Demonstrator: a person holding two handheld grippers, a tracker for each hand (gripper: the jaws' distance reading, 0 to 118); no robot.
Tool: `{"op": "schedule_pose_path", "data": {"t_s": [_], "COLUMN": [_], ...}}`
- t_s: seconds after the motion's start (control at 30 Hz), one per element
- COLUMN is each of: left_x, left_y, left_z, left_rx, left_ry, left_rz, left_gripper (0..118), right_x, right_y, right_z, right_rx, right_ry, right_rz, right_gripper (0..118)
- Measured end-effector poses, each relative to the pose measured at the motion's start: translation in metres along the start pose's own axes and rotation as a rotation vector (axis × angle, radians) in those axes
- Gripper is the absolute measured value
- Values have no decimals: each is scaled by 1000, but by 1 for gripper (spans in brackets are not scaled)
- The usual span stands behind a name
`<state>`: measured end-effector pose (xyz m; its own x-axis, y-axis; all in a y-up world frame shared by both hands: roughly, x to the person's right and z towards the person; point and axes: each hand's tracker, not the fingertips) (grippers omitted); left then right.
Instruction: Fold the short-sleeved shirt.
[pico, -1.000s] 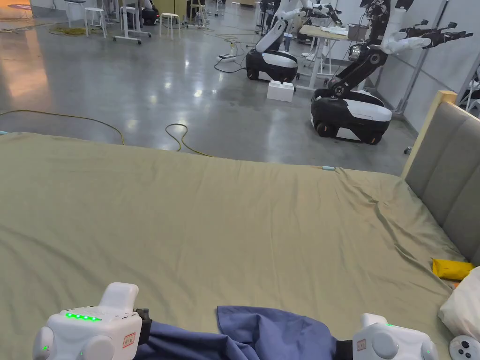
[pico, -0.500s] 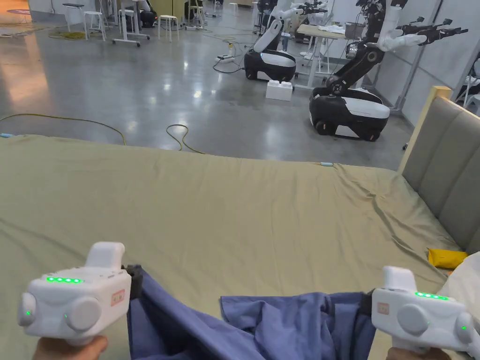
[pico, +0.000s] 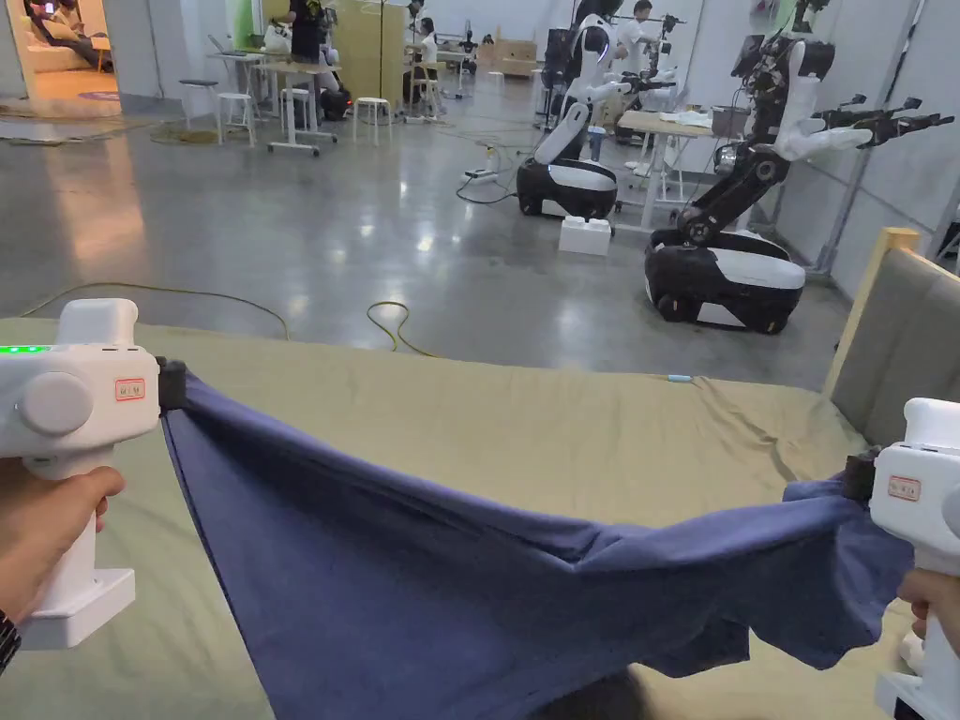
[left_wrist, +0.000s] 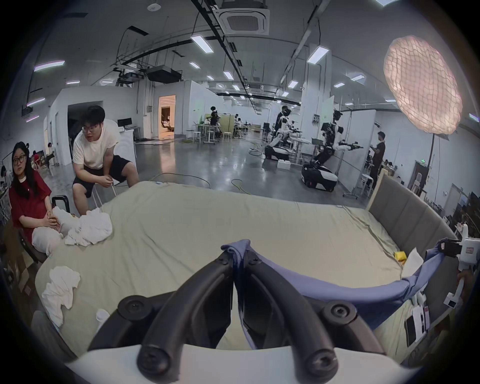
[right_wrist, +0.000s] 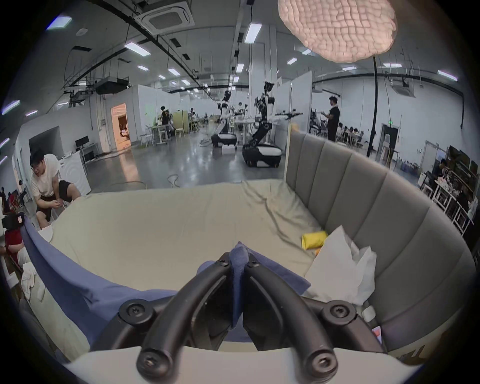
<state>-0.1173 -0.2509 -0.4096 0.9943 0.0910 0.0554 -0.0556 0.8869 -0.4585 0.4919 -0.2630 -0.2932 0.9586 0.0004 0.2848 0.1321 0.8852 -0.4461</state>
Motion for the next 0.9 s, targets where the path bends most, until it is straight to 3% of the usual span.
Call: {"op": "schedule_pose_path", "data": {"t_s": [0.5,0.67,0.9], "left_x": [-3,-3,-21], "left_y": [93,72,0], "left_z": [-15,-20,-30], "left_rx": [84,83,16], "left_ry": [79,96,107], "left_rz": [-6,-29,-15], "left_gripper": [7,7,7], "right_x": [-8,-12,-20], "right_y": [113,99,31], "right_z": [-27,-29,-29], "right_rx": [183,242,155], "right_ry": [10,16,1], "right_rz": [0,43,111], "right_gripper": [4,4,4]}}
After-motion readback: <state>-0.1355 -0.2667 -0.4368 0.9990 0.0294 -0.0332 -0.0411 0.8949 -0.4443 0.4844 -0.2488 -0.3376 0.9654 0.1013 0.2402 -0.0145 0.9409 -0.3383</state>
